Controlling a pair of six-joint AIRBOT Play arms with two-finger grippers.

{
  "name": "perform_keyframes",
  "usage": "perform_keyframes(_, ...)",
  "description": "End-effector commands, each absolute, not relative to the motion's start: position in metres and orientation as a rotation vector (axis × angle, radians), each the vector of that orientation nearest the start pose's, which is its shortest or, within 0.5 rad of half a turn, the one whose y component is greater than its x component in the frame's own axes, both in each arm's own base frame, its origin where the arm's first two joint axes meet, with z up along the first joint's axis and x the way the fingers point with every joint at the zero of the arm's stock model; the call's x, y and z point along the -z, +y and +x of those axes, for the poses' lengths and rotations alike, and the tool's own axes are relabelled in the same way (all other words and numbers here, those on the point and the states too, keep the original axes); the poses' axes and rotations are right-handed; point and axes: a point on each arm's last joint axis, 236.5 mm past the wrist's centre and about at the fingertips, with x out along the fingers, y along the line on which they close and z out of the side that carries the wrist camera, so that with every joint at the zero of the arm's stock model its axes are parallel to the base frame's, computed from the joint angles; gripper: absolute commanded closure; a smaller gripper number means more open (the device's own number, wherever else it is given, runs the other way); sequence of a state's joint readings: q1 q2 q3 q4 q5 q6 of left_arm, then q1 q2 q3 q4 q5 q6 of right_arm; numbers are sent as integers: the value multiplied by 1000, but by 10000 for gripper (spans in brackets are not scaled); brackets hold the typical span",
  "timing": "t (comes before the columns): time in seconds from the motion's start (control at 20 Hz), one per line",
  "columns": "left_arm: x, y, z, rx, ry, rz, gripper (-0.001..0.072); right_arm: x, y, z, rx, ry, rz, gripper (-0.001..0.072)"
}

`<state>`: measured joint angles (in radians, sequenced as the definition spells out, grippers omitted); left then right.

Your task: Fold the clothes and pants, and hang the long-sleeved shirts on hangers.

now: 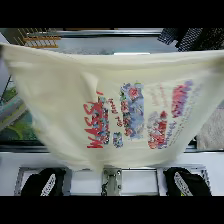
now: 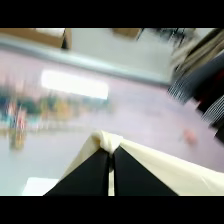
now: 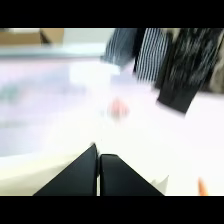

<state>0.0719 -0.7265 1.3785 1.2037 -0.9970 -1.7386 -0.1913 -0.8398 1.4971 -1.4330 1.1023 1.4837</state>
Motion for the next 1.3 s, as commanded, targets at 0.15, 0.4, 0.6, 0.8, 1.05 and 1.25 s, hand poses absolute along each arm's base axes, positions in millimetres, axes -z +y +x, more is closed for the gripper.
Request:
perform_keyframes(0.15,-117,-47,470,129,891,-385,702,-92,-54,455,21,1054,119,705)
perform_keyframes(0.4,-14,-45,534,103,1067,-413,702,-11,-39,517,-1,1052,109,704)
perform_keyframes(0.6,4,-44,561,103,1071,-412,702,1,-23,539,12,996,177,704)
perform_keyframes(0.8,7,-27,562,78,1079,-414,702,4,-28,524,62,1040,220,705)
perform_keyframes(1.05,59,-29,516,74,1220,-407,701,45,-24,488,70,1133,225,704)
perform_keyframes(1.25,96,-43,484,78,1328,-414,701,64,-21,475,70,1175,240,693)
